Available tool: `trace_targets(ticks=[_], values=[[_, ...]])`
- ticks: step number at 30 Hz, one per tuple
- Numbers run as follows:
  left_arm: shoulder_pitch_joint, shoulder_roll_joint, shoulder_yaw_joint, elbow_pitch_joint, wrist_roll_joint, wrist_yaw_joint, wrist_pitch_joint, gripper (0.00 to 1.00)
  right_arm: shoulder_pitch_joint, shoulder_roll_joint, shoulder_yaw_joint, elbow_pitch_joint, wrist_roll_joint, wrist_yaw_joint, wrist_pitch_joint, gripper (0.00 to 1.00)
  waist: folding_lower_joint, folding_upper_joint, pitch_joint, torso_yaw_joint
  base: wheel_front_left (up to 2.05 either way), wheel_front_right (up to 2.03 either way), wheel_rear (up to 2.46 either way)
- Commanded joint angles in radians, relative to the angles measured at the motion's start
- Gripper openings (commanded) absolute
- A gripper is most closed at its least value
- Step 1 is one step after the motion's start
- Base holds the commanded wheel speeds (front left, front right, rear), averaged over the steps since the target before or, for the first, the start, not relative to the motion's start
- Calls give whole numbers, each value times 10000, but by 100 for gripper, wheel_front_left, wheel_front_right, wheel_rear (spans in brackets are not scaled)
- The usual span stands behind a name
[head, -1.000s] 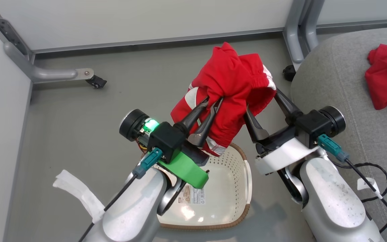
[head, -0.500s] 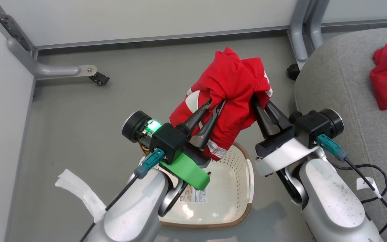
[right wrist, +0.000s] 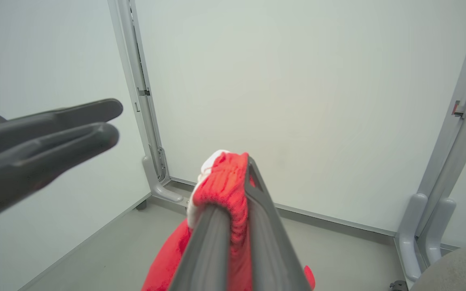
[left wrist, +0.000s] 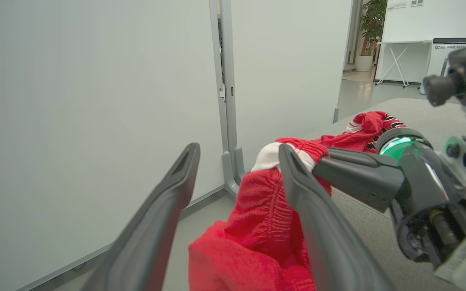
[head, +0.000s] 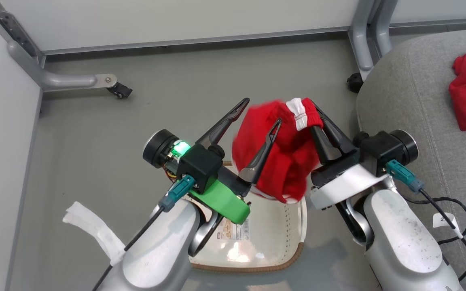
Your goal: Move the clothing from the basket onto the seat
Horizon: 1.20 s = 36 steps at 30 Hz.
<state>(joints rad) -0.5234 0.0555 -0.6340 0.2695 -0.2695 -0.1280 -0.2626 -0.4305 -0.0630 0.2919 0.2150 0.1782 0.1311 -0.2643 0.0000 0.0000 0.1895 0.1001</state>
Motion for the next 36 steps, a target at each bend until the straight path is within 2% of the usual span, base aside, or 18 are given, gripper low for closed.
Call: trace_targets(ticks=[1,10,20,36], values=[[-83,7,47,-4,92,-40,-31,100,22,-15,-45,-48,-10,-7,0,0,0,0,3,-3,0,0,0],[-99,-2,96,-28,139,-40,-19,100,22,8,-133,-29,62,-7,0,0,0,0,62,-164,0,0,0],[-196,104,49,33,228,-39,-18,100,65,47,-327,-158,65,-7,0,0,0,0,160,-670,0,0,0],[-351,364,-239,199,246,-39,-18,100,427,105,-1231,-971,-114,-7,0,0,0,0,397,-2412,0,0,0]])
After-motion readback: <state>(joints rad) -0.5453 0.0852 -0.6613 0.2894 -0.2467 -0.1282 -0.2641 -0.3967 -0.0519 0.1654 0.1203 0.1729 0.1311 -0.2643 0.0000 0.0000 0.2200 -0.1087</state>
